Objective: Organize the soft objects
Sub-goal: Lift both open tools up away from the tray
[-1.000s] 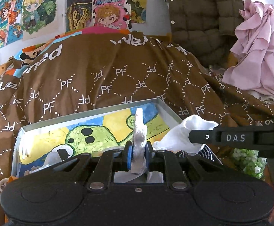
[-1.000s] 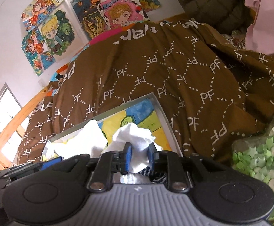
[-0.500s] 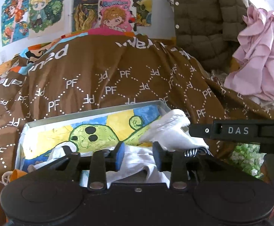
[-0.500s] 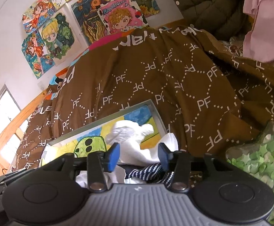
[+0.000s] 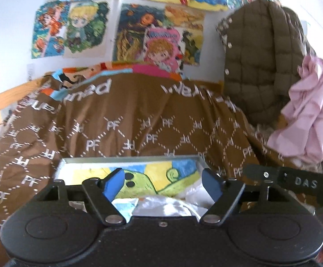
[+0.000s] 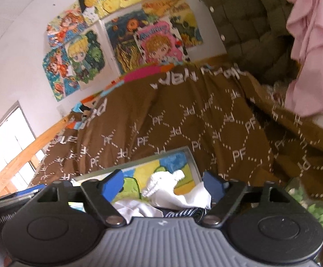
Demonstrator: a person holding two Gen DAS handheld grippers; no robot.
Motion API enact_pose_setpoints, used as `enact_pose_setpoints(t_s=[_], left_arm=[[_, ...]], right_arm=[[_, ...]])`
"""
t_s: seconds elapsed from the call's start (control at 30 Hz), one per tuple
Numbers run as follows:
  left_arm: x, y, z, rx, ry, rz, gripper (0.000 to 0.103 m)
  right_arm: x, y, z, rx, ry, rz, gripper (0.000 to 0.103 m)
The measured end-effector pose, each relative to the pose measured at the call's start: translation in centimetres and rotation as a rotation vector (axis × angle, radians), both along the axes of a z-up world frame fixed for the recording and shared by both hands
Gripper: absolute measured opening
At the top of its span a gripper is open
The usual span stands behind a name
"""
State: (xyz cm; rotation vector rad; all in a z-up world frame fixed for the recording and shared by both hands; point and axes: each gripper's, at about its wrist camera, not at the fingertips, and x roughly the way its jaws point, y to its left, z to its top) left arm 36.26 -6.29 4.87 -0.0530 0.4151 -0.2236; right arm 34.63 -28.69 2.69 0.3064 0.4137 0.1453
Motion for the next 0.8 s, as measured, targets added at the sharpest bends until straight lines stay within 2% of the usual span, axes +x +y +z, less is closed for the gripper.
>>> enact_pose_setpoints(t_s=[0.33,0.8], left_arm=[[-6.4,1.7,2.9,-0.084,-0.077,0.081,0.098],[-13.2,3.0,4.6,-0.115,-0.131,0.158,0.102]], right_arm=[[-6.2,2.2,4.3,-0.126,-0.115,0.038,0.1],[-12.8,2.8,6.4,-0.13,-0.193,0.052,0.103]])
